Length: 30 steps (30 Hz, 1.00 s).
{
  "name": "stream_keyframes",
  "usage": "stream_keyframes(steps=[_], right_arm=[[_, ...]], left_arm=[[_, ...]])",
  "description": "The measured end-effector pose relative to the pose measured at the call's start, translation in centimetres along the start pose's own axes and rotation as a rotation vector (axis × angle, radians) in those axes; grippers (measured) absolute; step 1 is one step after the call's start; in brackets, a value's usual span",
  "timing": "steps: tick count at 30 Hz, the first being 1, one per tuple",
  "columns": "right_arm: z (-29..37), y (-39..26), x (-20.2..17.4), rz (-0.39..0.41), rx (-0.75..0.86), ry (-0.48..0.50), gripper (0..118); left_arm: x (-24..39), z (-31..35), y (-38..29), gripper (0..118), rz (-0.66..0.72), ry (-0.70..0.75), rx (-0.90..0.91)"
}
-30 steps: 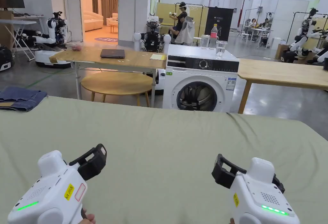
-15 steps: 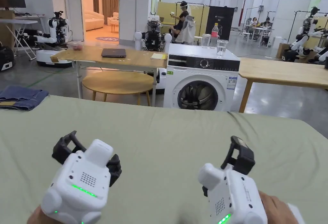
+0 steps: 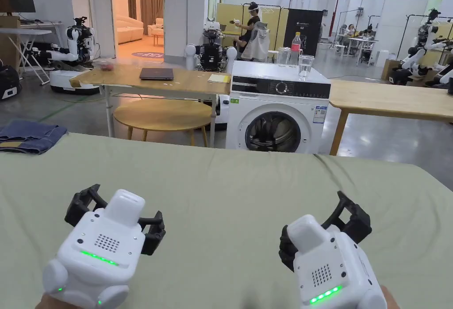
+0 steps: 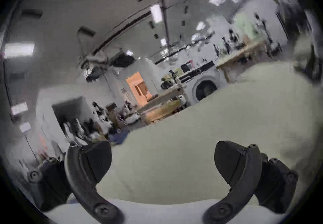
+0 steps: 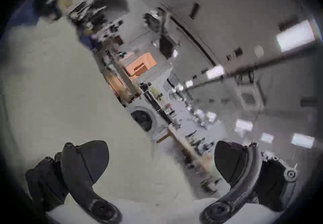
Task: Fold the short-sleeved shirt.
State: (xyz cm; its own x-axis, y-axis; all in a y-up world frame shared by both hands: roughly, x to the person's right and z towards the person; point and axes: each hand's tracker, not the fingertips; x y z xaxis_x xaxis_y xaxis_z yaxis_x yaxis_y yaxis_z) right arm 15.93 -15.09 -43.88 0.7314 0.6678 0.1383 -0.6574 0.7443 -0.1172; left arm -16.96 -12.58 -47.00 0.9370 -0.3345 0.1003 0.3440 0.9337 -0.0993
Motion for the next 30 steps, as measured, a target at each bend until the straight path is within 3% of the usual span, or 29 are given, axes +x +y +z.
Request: stream_keyframes(steps=[4,6,15,19,24,30], right_arm=[[0.1,-0.2,0.3,-0.308,-0.073,0.041,118],[1.1,0.6,-0.4,-0.369,-0.086,0.029,118],[1.7,1.1,-1.3,-0.383,-0.104,0.013,118],[1.9,1.3,-0.9,-0.455,-0.115,-0.01,118],[1.2,0.6,0.0,-0.604,-0.117,-0.007,118],[0.2,-0.4,0.2,-0.653,-0.125,-0.003,118]], left_arm=[[-1.5,-0.3,-0.9,117,0.266,-0.017,0.032],[-1.6,-0.5,-1.2,117,0.293,0.013,0.036],[-1.1,-0.3,-1.4,117,0.237,0.029,0.049],[-0.7,0.0,-1.4,117,0.205,0.027,0.054],[-0.8,-0.5,-2.2,117,0.236,0.01,0.058],[-0.7,-0.1,-2.1,117,0.312,-0.001,0.06]])
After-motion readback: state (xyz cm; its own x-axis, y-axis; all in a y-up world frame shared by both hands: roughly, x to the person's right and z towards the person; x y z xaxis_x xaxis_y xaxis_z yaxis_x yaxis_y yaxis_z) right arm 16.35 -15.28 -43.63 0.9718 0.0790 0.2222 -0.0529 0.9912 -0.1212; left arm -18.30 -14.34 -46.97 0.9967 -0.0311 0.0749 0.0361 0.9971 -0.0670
